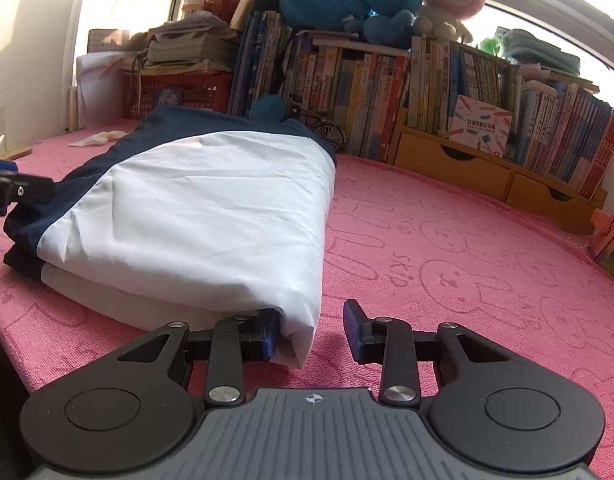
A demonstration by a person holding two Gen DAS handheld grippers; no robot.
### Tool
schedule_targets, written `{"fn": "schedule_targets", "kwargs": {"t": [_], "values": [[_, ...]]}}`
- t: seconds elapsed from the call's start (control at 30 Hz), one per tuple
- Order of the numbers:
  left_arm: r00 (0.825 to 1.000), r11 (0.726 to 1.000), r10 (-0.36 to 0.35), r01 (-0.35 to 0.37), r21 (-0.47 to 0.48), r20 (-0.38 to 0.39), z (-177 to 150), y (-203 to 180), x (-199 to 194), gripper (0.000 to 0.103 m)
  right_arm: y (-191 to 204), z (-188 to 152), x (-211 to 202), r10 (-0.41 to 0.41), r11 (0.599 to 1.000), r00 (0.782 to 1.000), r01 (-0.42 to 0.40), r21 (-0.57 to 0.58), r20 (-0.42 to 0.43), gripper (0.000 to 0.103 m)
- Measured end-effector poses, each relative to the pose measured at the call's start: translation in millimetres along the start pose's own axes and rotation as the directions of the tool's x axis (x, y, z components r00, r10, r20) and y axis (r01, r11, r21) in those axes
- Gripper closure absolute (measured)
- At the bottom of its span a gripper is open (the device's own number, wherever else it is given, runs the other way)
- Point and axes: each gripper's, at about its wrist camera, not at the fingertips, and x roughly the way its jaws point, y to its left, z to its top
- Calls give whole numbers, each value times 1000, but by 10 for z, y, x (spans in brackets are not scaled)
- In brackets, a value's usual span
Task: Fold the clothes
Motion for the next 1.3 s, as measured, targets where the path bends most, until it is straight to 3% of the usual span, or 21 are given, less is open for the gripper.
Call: {"fn": "schedule_targets", "kwargs": {"t": [0.2, 0.5, 0.7, 1.1, 1.27, 1.3], "values": [[993, 1000, 10, -10, 2, -114, -115, -37, 184, 46, -59, -10, -21, -4, 1000, 1000, 3, 25, 1, 69], [988, 1000, -5, 2, -16, -154, -200, 11, 204, 45, 11, -48, -80, -31, 998, 999, 32, -62, 18, 67], [983, 994, -60, 43, -97, -176, -248, 141, 236, 44, -53, -46, -107, -25, 998, 1000, 25, -64, -1, 51], [983, 993, -93, 80, -87, -159, -306, 220, 172, 44, -192, -47, -170, -8, 996, 999, 4, -92, -41, 47], [985, 993, -94, 83, -82, -147, -323, 227, 162, 44, -296, -13, -293, 24, 989, 997, -35, -142, -79, 47], [985, 993, -95, 84, -81, -144, -326, 228, 160, 44, -387, 16, -333, 60, 991, 994, -71, -113, -91, 47]]}}
